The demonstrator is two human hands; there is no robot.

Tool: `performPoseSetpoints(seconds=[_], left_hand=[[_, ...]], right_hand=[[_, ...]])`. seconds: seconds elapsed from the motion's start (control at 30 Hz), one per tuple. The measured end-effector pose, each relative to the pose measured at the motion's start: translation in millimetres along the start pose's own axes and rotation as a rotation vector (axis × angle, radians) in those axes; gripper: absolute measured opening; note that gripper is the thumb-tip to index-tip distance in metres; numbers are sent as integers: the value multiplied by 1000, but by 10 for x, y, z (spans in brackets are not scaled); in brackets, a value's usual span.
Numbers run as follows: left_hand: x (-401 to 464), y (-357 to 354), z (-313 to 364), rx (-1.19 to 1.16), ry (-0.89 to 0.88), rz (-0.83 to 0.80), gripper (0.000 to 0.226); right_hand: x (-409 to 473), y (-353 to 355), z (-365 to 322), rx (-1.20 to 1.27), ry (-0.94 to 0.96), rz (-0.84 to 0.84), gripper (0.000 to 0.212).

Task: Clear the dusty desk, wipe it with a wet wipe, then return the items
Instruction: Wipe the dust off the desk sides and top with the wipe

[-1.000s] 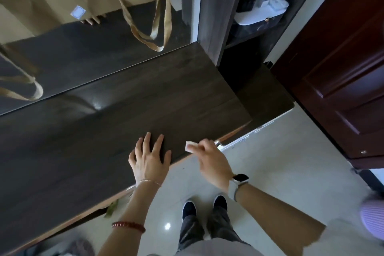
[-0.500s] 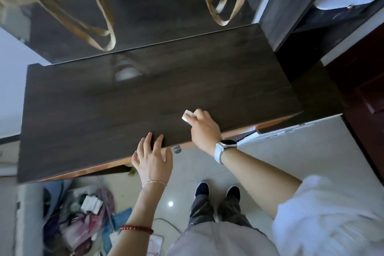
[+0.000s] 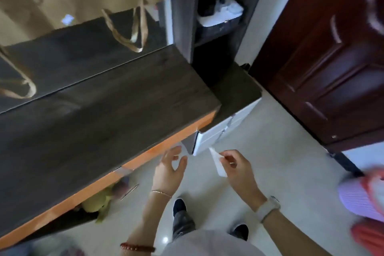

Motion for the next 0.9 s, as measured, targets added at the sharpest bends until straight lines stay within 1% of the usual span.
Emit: performPoseSetpoints(seconds=[0.07, 0.13, 0.2, 0.33, 0.4, 0.47, 0.57, 0.63, 0.7, 0.73, 0.77, 0.8, 0.87, 0.9], left_hand=[[-160, -589, 488, -170, 40, -250, 29], [-449, -1147, 943, -242, 18, -470, 28], [-849, -1690, 1368, -259, -51, -604, 22], [-1691, -2626, 1931, -256, -111, -676, 17], [-2179, -3070, 2144, -266, -119, -738, 23], [-2531, -3394, 2331, -250, -162, -739, 29], [-2944, -3842, 2622, -228, -230, -738, 30], [-3119, -4123, 2761, -179, -309, -758, 30], [-3300, -4437, 2879, -114, -396, -803, 25], [-3385, -4603, 2926, -86, -440, -839, 19], [-3464, -4741, 2965, -59, -489, -883, 12], [-3564, -4921, 3017, -38, -539, -939, 11], [-3719, -5268, 3118, -25, -589, -1042, 12], [-3765, -5447, 3194, -32, -575, -1080, 13]], right_hand=[[19, 593, 114, 53, -72, 107, 27], [-35, 1138, 265, 112, -123, 212, 29], [-154, 1736, 515, 143, -159, 347, 29], [-476, 2844, 1166, 163, -254, 575, 26], [-662, 3353, 1477, 156, -283, 661, 28], [-797, 3724, 1699, 182, -304, 729, 27], [-935, 4159, 2040, 237, -380, 740, 13], [-975, 4396, 2259, 192, -433, 754, 13], [-989, 4685, 2460, 107, -448, 854, 26], [-978, 4836, 2551, 64, -453, 909, 34], [-957, 4972, 2613, 14, -465, 951, 42], [-911, 5138, 2715, -36, -484, 991, 47], [-811, 5468, 2937, -66, -527, 1071, 49], [-746, 5634, 3062, -24, -529, 1106, 47]])
Point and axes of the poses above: each hand's wrist, its own x-axis towards the middle knuckle, its own y-axis out of the back of the hand, z = x × y, the point moved 4 cm from there along x, towards the middle knuckle, and after that the axes turned 12 degrees about z, right-handed, at the moved point
